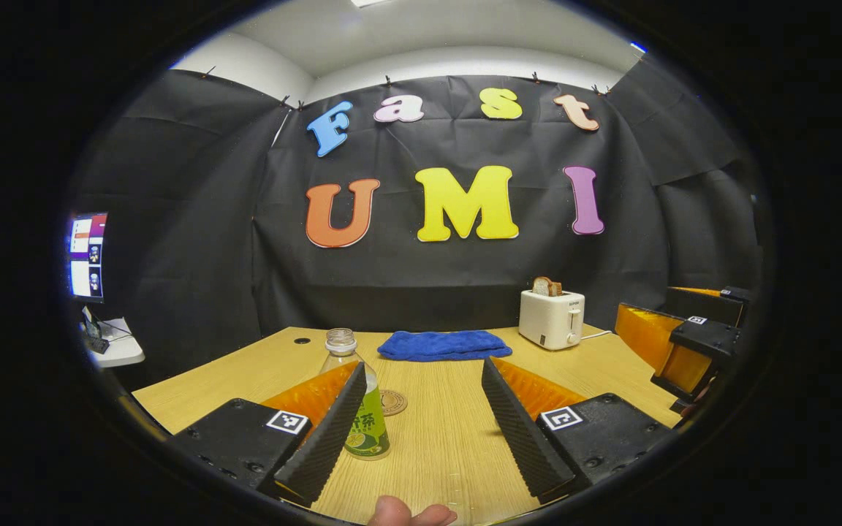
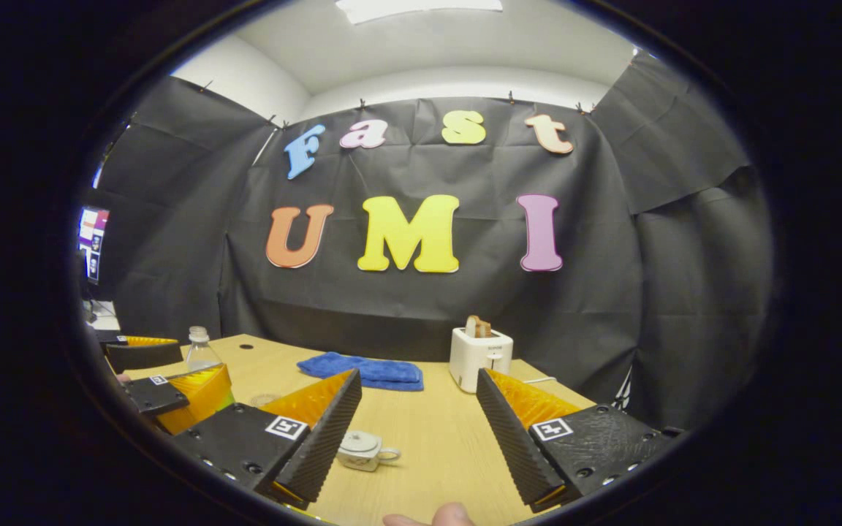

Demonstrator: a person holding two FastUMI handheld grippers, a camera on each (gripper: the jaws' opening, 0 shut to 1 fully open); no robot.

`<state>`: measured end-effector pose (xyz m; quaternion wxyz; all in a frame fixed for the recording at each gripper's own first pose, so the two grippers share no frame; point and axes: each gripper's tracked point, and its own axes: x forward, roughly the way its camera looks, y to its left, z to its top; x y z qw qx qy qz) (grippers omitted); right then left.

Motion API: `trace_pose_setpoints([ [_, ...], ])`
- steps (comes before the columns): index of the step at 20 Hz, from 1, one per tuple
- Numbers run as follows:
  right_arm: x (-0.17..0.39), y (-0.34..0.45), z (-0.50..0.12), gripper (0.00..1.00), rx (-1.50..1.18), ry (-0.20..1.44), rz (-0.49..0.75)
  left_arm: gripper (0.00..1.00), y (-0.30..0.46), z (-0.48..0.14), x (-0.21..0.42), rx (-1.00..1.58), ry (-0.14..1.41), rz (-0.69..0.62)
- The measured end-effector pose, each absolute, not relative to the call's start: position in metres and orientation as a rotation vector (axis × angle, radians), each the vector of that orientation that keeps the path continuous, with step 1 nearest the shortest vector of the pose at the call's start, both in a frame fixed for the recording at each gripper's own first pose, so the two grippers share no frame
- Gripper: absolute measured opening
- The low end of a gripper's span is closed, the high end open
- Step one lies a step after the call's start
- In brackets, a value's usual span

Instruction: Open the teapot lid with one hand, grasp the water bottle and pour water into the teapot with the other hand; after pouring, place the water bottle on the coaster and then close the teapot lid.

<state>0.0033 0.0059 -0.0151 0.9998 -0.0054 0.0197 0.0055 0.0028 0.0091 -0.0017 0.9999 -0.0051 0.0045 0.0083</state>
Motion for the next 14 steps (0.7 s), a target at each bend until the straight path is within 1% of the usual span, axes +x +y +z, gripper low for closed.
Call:
trace_pose_setpoints([
  [1,0.004,0.007,-0.018,0.95,-0.01,0.046,0.016,0.99,0.009,-0.002,0.004,-0.009,0.01,0.017],
  [2,0.005,0.009,-0.02,0.97,-0.007,0.051,0.02,0.99,0.009,-0.002,0.002,-0.007,0.01,0.02],
  [3,0.006,0.009,-0.023,0.95,-0.005,0.057,0.023,0.99,0.01,-0.003,0.002,-0.003,0.011,0.024],
  [5,0.009,0.012,-0.029,0.95,-0.004,0.074,0.031,0.99,0.01,-0.002,0.002,0.002,0.009,0.031],
  [6,0.009,0.015,-0.032,0.93,0.0,0.08,0.041,0.99,0.011,0.0,0.002,0.002,0.005,0.036],
  [7,0.011,0.018,-0.035,0.98,0.002,0.088,0.048,0.99,0.011,0.001,0.001,-0.003,0.004,0.041],
  [9,0.015,0.026,-0.044,0.98,0.003,0.107,0.072,0.99,0.013,0.001,-0.001,-0.008,0.002,0.045],
  [10,0.017,0.033,-0.049,0.95,0.005,0.119,0.089,0.99,0.017,0.001,-0.003,-0.005,0.003,0.052],
  [11,0.02,0.038,-0.055,0.98,0.007,0.131,0.1,0.99,0.022,0.0,-0.007,0.0,0.006,0.06],
  [12,0.023,0.043,-0.06,0.95,0.005,0.146,0.113,0.99,0.026,-0.002,-0.009,0.006,0.01,0.065],
  [13,0.026,0.049,-0.067,0.95,0.001,0.158,0.122,0.96,0.031,-0.003,-0.012,0.012,0.013,0.074],
  [14,0.03,0.055,-0.073,0.98,-0.003,0.166,0.131,0.99,0.037,-0.005,-0.014,0.016,0.015,0.084],
])
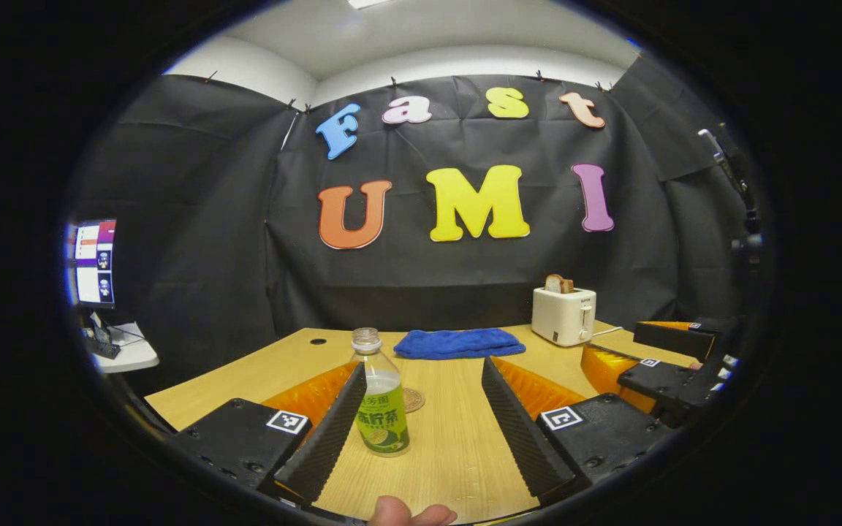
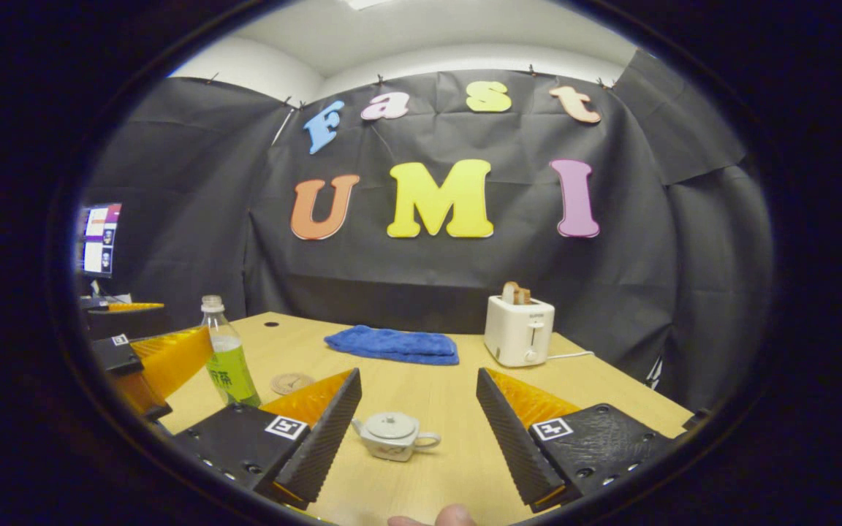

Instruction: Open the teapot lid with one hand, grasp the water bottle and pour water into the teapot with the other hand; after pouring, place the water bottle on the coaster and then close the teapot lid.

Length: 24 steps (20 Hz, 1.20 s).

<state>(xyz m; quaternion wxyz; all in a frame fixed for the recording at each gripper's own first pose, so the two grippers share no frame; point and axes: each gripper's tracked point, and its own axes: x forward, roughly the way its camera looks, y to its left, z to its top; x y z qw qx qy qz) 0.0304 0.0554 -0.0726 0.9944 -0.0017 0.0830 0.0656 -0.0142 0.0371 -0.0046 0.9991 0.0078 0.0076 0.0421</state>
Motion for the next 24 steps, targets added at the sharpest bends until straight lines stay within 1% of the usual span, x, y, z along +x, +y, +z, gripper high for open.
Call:
trace_pose_setpoints([
  [1,0.035,0.062,-0.08,0.95,-0.013,0.178,0.137,0.99,0.043,-0.007,-0.016,0.015,0.019,0.093],
  [5,0.054,0.078,-0.111,0.96,-0.047,0.244,0.153,0.99,0.062,-0.017,-0.022,-0.004,0.038,0.122],
  [6,0.059,0.079,-0.117,0.98,-0.042,0.255,0.153,0.99,0.069,-0.018,-0.024,-0.005,0.039,0.135],
  [7,0.064,0.081,-0.123,0.96,-0.036,0.271,0.151,0.99,0.076,-0.018,-0.026,-0.004,0.037,0.149],
  [9,0.071,0.086,-0.136,0.96,-0.026,0.31,0.15,0.99,0.084,-0.02,-0.025,0.0,0.039,0.165],
  [10,0.075,0.087,-0.141,0.93,-0.016,0.322,0.149,0.99,0.086,-0.02,-0.025,-0.001,0.039,0.168],
  [12,0.084,0.092,-0.147,0.93,-0.006,0.336,0.144,0.99,0.09,-0.022,-0.024,-0.008,0.042,0.172],
  [13,0.086,0.092,-0.149,0.89,-0.008,0.341,0.136,0.99,0.09,-0.023,-0.023,-0.01,0.043,0.171],
  [14,0.089,0.093,-0.15,0.75,-0.006,0.347,0.138,0.99,0.091,-0.023,-0.024,-0.01,0.045,0.173],
  [15,0.09,0.094,-0.153,0.74,-0.005,0.352,0.133,0.99,0.093,-0.024,-0.024,-0.011,0.047,0.174],
  [16,0.092,0.095,-0.154,0.59,-0.003,0.357,0.131,0.99,0.094,-0.025,-0.023,-0.012,0.05,0.176],
  [17,0.093,0.094,-0.156,0.58,-0.003,0.359,0.129,0.99,0.096,-0.026,-0.023,-0.012,0.051,0.178],
  [18,0.093,0.094,-0.158,0.53,-0.001,0.366,0.129,0.99,0.095,-0.027,-0.022,-0.012,0.053,0.179],
  [19,0.095,0.094,-0.161,0.53,-0.005,0.374,0.117,0.99,0.096,-0.027,-0.022,-0.014,0.056,0.181],
  [20,0.093,0.091,-0.158,0.34,0.008,0.368,0.118,0.99,0.097,-0.029,-0.022,-0.015,0.059,0.182],
  [21,0.096,0.091,-0.161,0.18,0.007,0.369,0.119,0.99,0.098,-0.029,-0.021,-0.014,0.061,0.184],
  [23,0.091,0.089,-0.156,0.18,-0.019,0.371,0.1,0.99,0.099,-0.03,-0.02,-0.009,0.061,0.187],
  [24,0.095,0.089,-0.163,0.05,-0.017,0.369,0.111,0.99,0.099,-0.03,-0.021,-0.01,0.063,0.186],
])
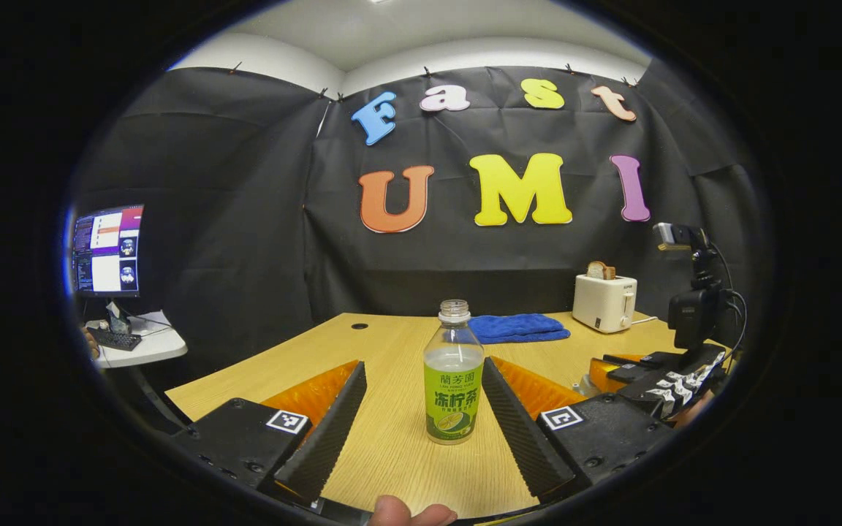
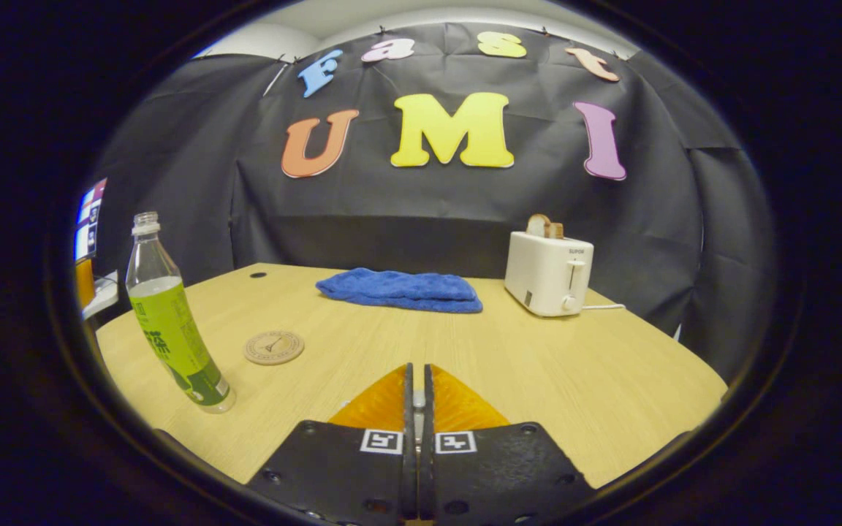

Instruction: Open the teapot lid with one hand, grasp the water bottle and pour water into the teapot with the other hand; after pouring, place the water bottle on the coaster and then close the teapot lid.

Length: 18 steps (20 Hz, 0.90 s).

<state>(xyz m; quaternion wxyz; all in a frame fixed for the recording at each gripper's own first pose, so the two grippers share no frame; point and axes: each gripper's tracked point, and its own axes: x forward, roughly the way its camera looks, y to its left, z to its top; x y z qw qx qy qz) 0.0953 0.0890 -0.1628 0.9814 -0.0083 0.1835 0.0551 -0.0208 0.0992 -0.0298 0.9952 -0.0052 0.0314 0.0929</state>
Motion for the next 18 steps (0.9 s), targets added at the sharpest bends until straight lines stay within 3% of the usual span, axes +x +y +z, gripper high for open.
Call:
trace_pose_setpoints([
  [5,0.098,0.088,-0.16,0.0,0.001,0.377,0.149,0.99,0.102,-0.035,-0.019,-0.02,0.074,0.189],
  [18,0.085,0.065,-0.099,0.0,0.065,0.283,0.181,0.99,0.092,-0.082,-0.001,-0.041,0.179,0.135],
])
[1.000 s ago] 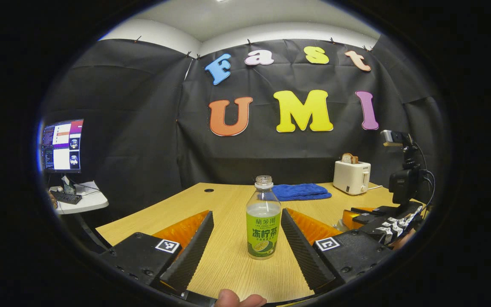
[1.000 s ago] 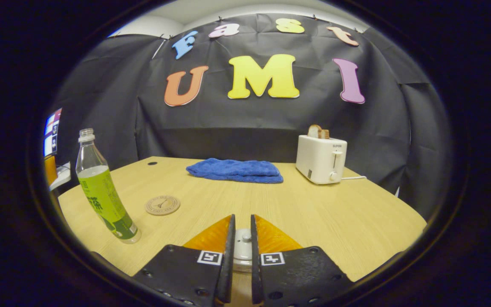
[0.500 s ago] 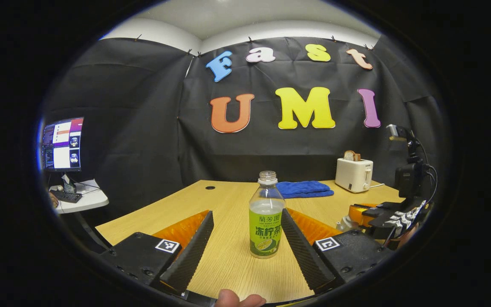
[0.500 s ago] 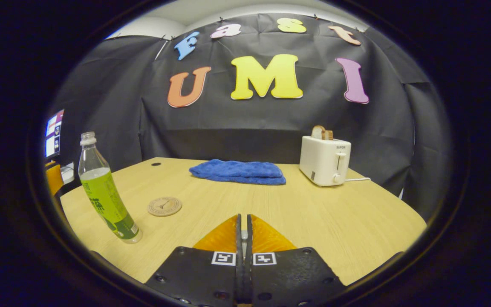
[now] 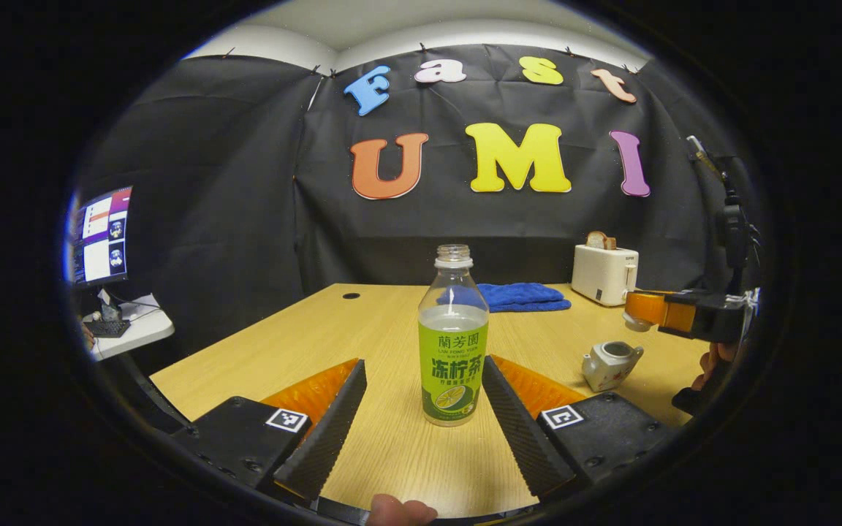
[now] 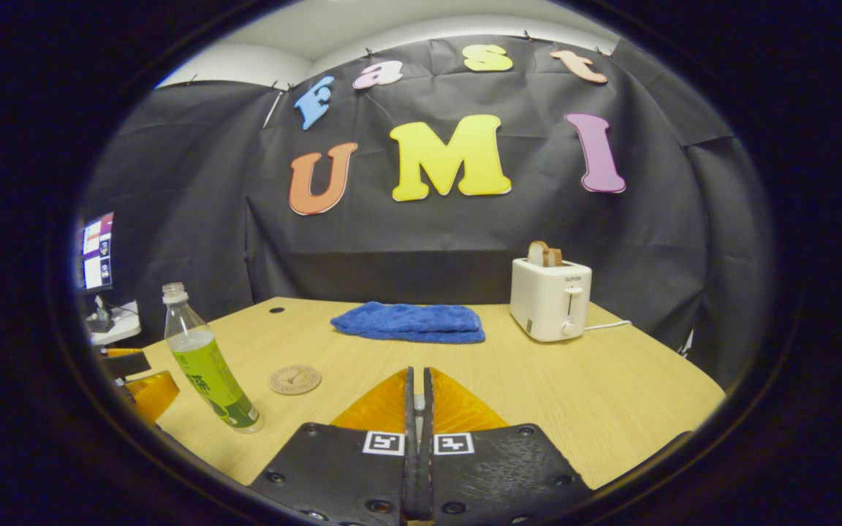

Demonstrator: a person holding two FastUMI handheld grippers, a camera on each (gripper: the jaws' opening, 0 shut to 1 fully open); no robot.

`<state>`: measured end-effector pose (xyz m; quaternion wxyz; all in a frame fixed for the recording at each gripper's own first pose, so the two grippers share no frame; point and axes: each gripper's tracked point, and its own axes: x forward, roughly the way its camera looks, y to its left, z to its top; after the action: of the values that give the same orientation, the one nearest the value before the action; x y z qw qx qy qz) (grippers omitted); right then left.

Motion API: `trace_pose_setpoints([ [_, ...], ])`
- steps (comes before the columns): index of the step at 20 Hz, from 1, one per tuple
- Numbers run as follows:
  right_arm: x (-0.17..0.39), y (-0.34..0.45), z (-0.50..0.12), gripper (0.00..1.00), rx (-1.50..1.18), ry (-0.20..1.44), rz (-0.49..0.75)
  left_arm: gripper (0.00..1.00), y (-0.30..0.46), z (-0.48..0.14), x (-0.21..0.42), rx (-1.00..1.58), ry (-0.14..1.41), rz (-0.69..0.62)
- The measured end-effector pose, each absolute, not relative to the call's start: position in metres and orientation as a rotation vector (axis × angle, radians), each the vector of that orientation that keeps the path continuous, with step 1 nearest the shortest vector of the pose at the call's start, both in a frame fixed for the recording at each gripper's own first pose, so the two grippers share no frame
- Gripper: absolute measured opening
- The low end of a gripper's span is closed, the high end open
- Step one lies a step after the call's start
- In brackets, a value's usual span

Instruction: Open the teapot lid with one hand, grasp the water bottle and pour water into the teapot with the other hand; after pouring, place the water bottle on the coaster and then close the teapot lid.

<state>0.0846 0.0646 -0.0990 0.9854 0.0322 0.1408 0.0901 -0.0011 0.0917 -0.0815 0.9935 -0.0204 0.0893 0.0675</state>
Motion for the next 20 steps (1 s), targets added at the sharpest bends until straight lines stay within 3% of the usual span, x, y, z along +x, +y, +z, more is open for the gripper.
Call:
trace_pose_setpoints([
  [16,0.065,0.024,-0.084,0.0,0.013,0.273,0.146,0.99,0.082,-0.132,0.049,-0.076,0.305,0.094],
  [20,0.065,0.016,-0.086,0.0,0.013,0.278,0.145,0.82,0.081,-0.134,0.055,-0.061,0.31,0.099],
])
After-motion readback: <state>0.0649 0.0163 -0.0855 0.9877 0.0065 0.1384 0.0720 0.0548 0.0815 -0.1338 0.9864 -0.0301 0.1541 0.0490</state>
